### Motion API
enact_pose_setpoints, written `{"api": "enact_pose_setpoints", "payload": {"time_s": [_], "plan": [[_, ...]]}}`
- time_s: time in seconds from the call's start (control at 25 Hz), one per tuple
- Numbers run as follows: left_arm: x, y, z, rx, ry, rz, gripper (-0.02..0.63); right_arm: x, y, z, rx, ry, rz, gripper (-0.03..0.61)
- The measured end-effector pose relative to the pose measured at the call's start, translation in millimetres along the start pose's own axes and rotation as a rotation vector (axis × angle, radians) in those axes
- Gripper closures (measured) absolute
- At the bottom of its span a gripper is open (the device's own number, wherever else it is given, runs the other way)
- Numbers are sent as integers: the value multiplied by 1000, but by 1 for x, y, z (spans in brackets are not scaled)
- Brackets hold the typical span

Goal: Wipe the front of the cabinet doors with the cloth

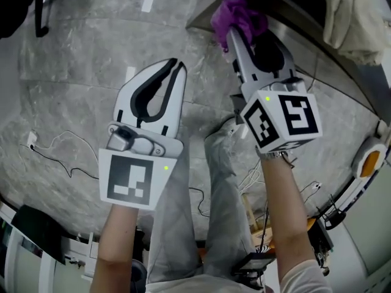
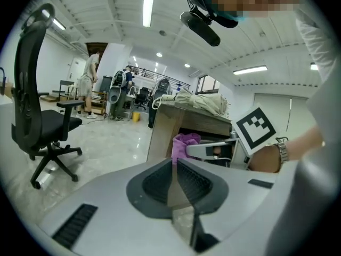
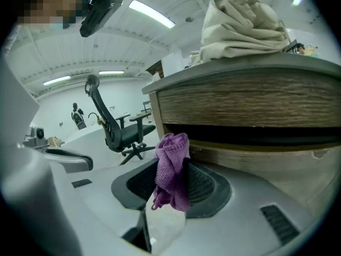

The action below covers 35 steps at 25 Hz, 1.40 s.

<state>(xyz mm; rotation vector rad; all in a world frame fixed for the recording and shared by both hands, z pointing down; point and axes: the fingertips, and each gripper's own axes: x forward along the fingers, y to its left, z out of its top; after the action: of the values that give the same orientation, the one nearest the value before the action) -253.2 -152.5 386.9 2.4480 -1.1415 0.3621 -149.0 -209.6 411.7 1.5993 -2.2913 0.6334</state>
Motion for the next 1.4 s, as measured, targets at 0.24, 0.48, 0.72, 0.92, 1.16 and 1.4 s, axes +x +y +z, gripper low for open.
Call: {"api": "enact_pose_setpoints", "payload": {"time_s": [0.24, 0.48, 0.72, 0.92, 1.16, 1.4], "plan": [[8, -28, -14, -55, 11, 31, 581, -10, -22, -3, 11, -1, 35, 431], [33, -78, -22, -40, 28, -2, 581, -31, -62, -18, 10, 22, 35, 431], [54, -124, -32, -33, 50, -36, 581, -59, -112, -34, 43, 43, 0, 431], [70, -166, -36, -25, 64, -77, 581, -90, -151, -45, 58, 47, -36, 431], [90, -212, -34, -3, 80, -127, 581, -124, -193, -49, 72, 49, -79, 431], [105, -236, -37, 2, 87, -143, 581, -152, -234, -62, 109, 47, -146, 431]]}}
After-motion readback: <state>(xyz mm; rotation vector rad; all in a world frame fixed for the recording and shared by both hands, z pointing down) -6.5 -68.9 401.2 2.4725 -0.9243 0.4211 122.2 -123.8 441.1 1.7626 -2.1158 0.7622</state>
